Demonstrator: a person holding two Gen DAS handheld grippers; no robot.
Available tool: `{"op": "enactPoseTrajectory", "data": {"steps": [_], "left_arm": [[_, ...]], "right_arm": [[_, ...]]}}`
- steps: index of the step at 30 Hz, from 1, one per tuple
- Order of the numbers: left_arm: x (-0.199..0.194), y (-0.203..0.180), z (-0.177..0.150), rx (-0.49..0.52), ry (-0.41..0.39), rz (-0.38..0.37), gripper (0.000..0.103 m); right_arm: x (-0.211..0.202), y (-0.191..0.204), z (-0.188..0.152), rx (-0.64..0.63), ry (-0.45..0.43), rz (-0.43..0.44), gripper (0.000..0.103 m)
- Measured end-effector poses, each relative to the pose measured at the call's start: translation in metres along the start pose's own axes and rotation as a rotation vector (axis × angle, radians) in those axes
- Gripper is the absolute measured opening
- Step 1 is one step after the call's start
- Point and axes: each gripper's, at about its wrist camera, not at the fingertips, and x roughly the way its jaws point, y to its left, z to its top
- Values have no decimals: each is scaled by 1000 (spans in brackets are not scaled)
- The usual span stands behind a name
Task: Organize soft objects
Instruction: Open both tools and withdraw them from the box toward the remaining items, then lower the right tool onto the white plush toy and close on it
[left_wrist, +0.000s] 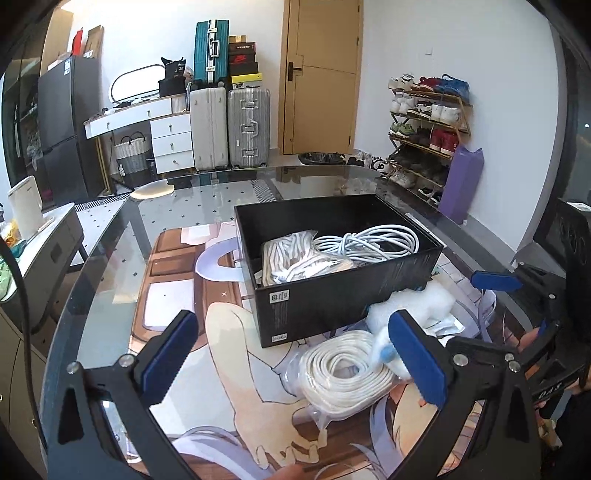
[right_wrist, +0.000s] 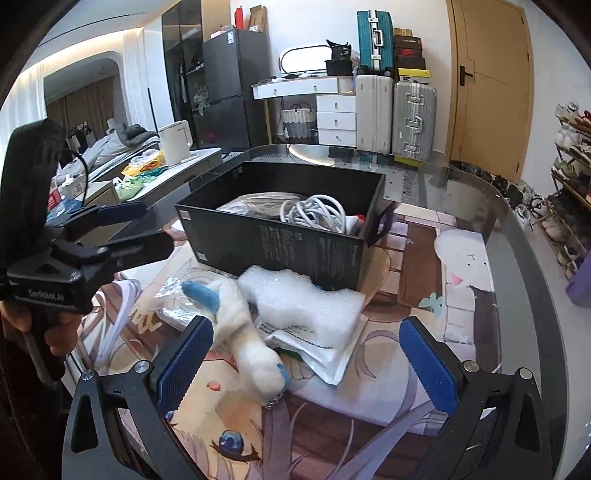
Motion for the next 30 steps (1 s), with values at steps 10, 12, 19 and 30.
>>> {"op": "enactPoseTrajectory", "data": {"steps": [10,12,19,30], "left_arm": [[4,-4,-4,21,33,-3,103],[6,-3,-4,18,37,-1,103],[6,1,-5,-2,51,7,103],[6,2,-3,6,57,16,103]], "right_arm": [[1,-5,-1,21,-5,-2,102],[2,-5,-2,18,0,-5,102],[7,-10,-1,36,7,-8,102],[10,-4,-1,30,16,20,102]]}}
